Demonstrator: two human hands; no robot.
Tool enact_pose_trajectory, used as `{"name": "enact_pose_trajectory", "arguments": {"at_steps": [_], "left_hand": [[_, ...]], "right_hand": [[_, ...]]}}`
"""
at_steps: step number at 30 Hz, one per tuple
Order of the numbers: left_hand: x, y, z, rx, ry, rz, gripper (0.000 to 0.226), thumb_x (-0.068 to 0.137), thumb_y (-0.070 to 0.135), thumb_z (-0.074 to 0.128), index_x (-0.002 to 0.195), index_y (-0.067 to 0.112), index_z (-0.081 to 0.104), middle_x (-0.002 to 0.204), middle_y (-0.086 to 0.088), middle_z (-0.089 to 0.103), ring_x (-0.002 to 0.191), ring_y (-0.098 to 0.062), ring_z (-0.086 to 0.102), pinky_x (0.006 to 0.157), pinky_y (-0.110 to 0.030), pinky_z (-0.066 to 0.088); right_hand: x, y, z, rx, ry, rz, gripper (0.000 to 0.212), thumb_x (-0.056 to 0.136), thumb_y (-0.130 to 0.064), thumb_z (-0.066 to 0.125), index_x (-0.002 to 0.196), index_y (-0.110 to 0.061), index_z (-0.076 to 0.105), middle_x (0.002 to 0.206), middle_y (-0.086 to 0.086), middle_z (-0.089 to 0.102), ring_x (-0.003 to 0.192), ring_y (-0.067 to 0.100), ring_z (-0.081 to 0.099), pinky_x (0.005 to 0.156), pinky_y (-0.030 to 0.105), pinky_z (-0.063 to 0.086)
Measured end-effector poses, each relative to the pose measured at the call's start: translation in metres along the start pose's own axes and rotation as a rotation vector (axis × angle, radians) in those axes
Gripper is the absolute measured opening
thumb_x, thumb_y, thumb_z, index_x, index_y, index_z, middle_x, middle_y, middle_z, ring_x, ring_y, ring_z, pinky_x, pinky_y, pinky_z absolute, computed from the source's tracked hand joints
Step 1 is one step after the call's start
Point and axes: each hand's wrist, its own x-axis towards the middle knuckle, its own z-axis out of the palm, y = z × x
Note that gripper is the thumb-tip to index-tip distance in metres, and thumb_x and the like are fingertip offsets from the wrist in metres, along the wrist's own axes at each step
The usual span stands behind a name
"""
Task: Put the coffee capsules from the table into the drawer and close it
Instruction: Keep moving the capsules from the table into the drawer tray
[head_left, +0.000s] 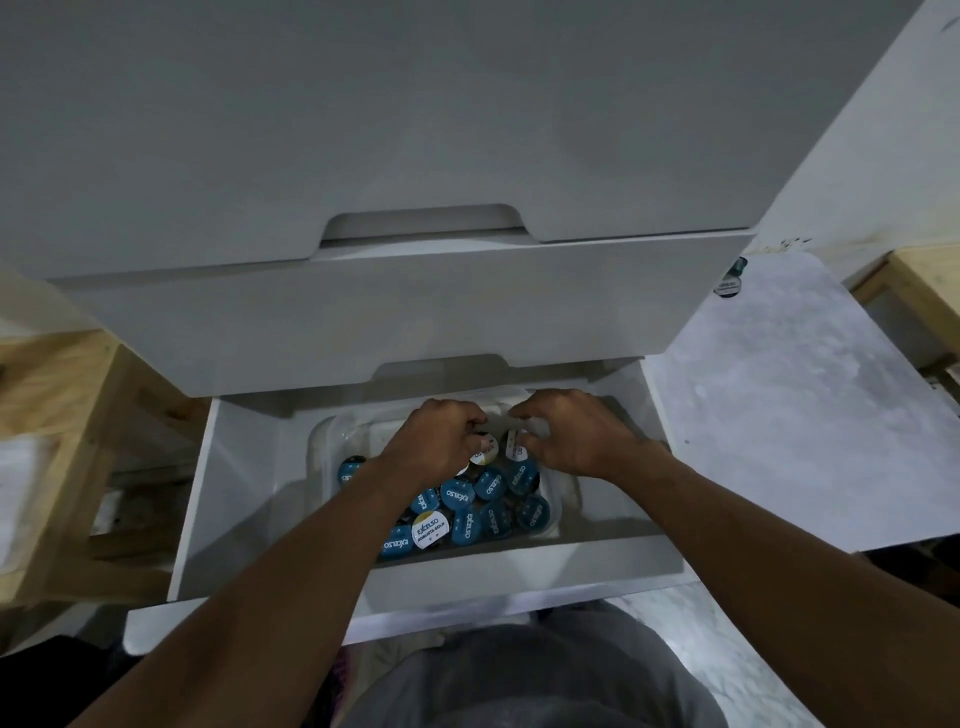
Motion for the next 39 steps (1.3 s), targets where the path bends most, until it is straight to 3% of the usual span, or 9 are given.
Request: {"name": "enact_pose_trajectory", "arguments": {"at_steps": [8,19,26,30,35,39], "left_hand": [[-0.028,0.016,-0.008,0.268,0.268,0.088,0.033,0.09,0.018,0.055,0.121,0.009,0.056,0.12,-0.013,0.058,0.108,-0.03,0.054,0.09,-0.036,0.044],[-0.068,0.074,-0.017,0.406,0.437,0.159,0.035,0.095,0.026,0.049,0.125,0.007,0.05,0.12,-0.012,0.056,0.11,-0.029,0.05,0.088,-0.038,0.043],[-0.091,0.171,0.025,0.455,0.53,0.124,0.024,0.082,0.014,0.061,0.101,-0.001,0.062,0.097,-0.02,0.064,0.089,-0.037,0.06,0.071,-0.041,0.052],[-0.097,0.239,0.052,0.572,0.535,0.145,0.022,0.069,0.015,0.075,0.083,0.002,0.065,0.079,-0.015,0.064,0.071,-0.032,0.063,0.058,-0.03,0.051],[-0.081,0.302,0.079,0.421,0.568,0.168,0.028,0.088,0.02,0.055,0.11,0.002,0.058,0.107,-0.017,0.062,0.098,-0.036,0.057,0.077,-0.042,0.048],[-0.057,0.337,0.088,0.429,0.589,0.243,0.033,0.09,0.024,0.054,0.114,0.002,0.056,0.108,-0.017,0.061,0.096,-0.035,0.057,0.075,-0.042,0.047]], "right_hand": [[-0.027,-0.024,-0.003,-0.011,0.219,0.192,0.04,0.091,-0.033,0.056,0.126,-0.013,0.056,0.126,0.011,0.06,0.113,0.028,0.057,0.096,0.036,0.045],[-0.072,-0.014,-0.033,-0.024,0.453,0.076,0.033,0.09,-0.024,0.056,0.112,-0.001,0.063,0.116,0.017,0.063,0.105,0.034,0.058,0.091,0.037,0.046],[-0.145,0.059,-0.066,-0.058,0.503,-0.004,0.04,0.092,-0.028,0.053,0.125,-0.006,0.055,0.119,0.014,0.06,0.11,0.031,0.054,0.092,0.037,0.044],[-0.193,0.114,-0.09,-0.072,0.495,0.048,0.042,0.093,-0.029,0.052,0.129,-0.007,0.052,0.125,0.013,0.056,0.115,0.031,0.051,0.092,0.038,0.044],[-0.234,0.172,-0.114,-0.083,0.507,0.12,0.038,0.093,-0.029,0.051,0.122,-0.004,0.053,0.123,0.015,0.056,0.114,0.032,0.05,0.091,0.04,0.045],[-0.248,0.207,-0.13,-0.07,0.555,0.163,0.037,0.093,-0.029,0.051,0.12,-0.004,0.054,0.122,0.015,0.057,0.114,0.032,0.051,0.092,0.04,0.045]]}}
